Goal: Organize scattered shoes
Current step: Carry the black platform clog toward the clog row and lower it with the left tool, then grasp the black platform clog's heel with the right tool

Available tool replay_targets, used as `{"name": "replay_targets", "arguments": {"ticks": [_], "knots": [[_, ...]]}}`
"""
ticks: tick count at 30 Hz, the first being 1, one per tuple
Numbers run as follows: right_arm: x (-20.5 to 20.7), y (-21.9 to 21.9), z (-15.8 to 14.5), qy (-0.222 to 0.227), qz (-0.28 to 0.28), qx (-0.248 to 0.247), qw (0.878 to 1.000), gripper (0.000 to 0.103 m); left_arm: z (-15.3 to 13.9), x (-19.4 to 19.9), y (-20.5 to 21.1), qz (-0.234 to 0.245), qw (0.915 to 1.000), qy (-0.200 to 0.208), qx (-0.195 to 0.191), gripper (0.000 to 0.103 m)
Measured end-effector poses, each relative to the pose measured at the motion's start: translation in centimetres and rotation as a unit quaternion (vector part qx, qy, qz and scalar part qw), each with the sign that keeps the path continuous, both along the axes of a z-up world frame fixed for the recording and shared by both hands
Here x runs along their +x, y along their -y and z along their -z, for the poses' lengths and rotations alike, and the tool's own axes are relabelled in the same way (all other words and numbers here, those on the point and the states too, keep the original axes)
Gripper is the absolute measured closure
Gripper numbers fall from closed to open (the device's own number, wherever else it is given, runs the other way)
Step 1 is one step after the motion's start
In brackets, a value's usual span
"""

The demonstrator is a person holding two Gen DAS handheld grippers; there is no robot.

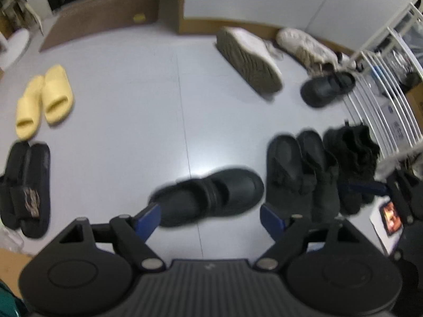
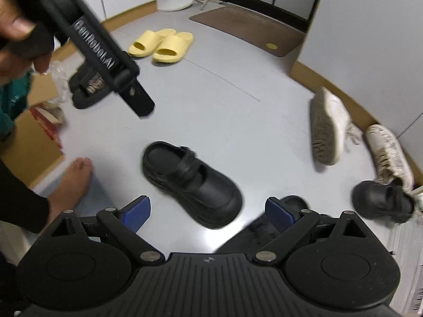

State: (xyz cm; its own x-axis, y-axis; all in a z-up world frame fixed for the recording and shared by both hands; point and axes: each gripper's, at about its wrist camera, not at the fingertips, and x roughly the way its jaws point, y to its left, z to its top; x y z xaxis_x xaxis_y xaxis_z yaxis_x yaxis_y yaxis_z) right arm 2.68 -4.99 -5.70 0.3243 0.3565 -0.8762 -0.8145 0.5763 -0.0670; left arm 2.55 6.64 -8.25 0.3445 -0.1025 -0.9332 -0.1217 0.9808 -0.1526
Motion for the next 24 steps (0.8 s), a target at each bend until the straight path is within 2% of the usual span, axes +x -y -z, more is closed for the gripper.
{"name": "replay_targets", "arguments": {"ticks": [4,8,14,17,20,24], "knots": [[-0.5,-0.4,0.9,0.038,-0.033,-0.052,0.997,0.006,-1.2,1.0,0.8,0.016,0.9997,0.019,0.001,0.016],[-0.4,-0.4,1.9,0.023,-0.055,-0.057,0.997,0.006,-1.8,1.6,0.9,0.022,0.9994,0.025,0.005,0.015],[0.1,-1.2,5.1,0.002,-0.069,-0.055,0.996,0.006,-2.0,2.1,0.6,0.023,0.9994,0.022,0.016,0.015],[0.8,-1.8,6.5,-0.018,-0.084,-0.047,0.995,0.006,-2.1,2.2,-0.1,0.0,0.9997,0.021,0.016,0.015],[1.7,-1.7,6.8,-0.032,-0.052,-0.014,0.998,0.006,-1.8,2.2,0.0,0.01,0.9997,0.016,0.016,0.015],[2.1,-1.7,7.7,-0.017,-0.03,0.006,0.999,0.006,-1.4,2.2,-0.2,0.015,0.9995,0.009,0.026,0.015]]}}
